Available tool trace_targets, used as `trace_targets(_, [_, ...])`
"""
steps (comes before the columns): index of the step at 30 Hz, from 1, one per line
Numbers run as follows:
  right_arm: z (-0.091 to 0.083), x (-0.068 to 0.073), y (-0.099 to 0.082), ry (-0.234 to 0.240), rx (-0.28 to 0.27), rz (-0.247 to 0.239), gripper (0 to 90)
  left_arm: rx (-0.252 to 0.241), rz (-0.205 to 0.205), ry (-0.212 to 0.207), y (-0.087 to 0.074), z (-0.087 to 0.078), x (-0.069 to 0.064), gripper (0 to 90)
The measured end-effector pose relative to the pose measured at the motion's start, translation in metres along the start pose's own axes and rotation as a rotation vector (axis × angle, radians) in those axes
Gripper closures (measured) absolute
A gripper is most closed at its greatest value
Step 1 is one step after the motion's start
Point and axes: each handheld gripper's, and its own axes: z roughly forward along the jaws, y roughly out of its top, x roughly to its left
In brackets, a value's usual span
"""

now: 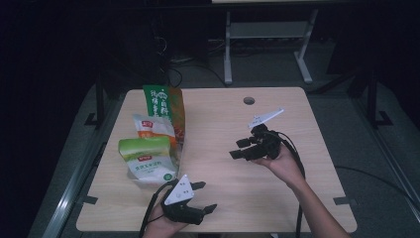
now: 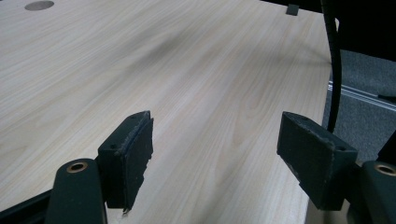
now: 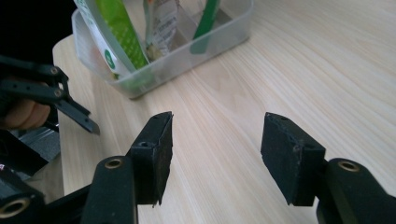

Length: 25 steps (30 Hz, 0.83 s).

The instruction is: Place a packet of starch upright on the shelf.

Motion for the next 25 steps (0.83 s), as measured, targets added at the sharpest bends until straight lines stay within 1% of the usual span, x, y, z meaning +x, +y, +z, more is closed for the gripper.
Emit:
trace_targets(2, [-0.004,-0.002,-0.007,-0.007,-0.003,0.020,42.1,0.006,0.003,0.001,0.000,-0.001,0.001,26.3])
trace_targets(3, [-0.005,-0.003,-0.009,-0.010,-0.006,0.011,42.2,0.006,0.003,0.001,0.000,-0.001,0.001,26.2])
trace_targets(5, [-0.006,-0.004,-0.012,-0.014,-0.005,0.015,42.1,0.001,0.002,0.002,0.000,-0.001,0.001,26.2])
trace_targets(6, [-0.009,-0.005,-0.017,-0.017,-0.004,0.029,41.8,0.002,0.000,0.002,0.000,-0.001,0.002,26.2])
trace_targets(9, [-0.010,-0.008,-0.022,-0.026,-0.001,0.036,41.2,-0.002,-0.004,0.002,0.000,-0.001,0.001,26.2])
trace_targets(12, [-0.014,-0.010,-0.033,-0.031,-0.001,0.057,41.0,-0.001,-0.002,0.003,0.000,-0.001,0.002,26.2])
trace_targets(14, [-0.015,-0.011,-0.039,-0.036,0.004,0.066,40.6,-0.004,-0.005,0.003,0.000,-0.001,0.002,26.2])
trace_targets(15, [-0.015,-0.011,-0.039,-0.036,0.004,0.066,40.6,-0.004,-0.005,0.003,0.000,-0.001,0.002,26.2])
trace_targets(16, [-0.017,-0.011,-0.045,-0.039,0.000,0.073,40.7,0.002,0.001,0.004,0.000,-0.002,0.002,26.2])
trace_targets(18, [-0.018,-0.012,-0.052,-0.044,0.004,0.087,40.3,0.001,-0.003,0.006,0.000,-0.002,0.002,26.2])
trace_targets(19, [-0.018,-0.012,-0.052,-0.044,0.004,0.087,40.3,0.001,-0.003,0.006,0.000,-0.002,0.002,26.1])
trace_targets(20, [-0.020,-0.013,-0.059,-0.045,0.003,0.094,40.0,0.000,-0.003,0.007,0.000,-0.002,0.002,26.0])
trace_targets(21, [-0.020,-0.013,-0.059,-0.045,0.003,0.094,40.0,0.000,-0.003,0.007,0.000,-0.002,0.002,26.0])
trace_targets(23, [-0.024,-0.012,-0.069,-0.054,0.005,0.105,39.5,0.002,0.000,0.005,0.000,-0.001,0.002,25.6])
trace_targets(25, [-0.025,-0.012,-0.072,-0.058,0.003,0.109,39.4,0.000,0.000,0.006,0.000,-0.001,0.002,25.5])
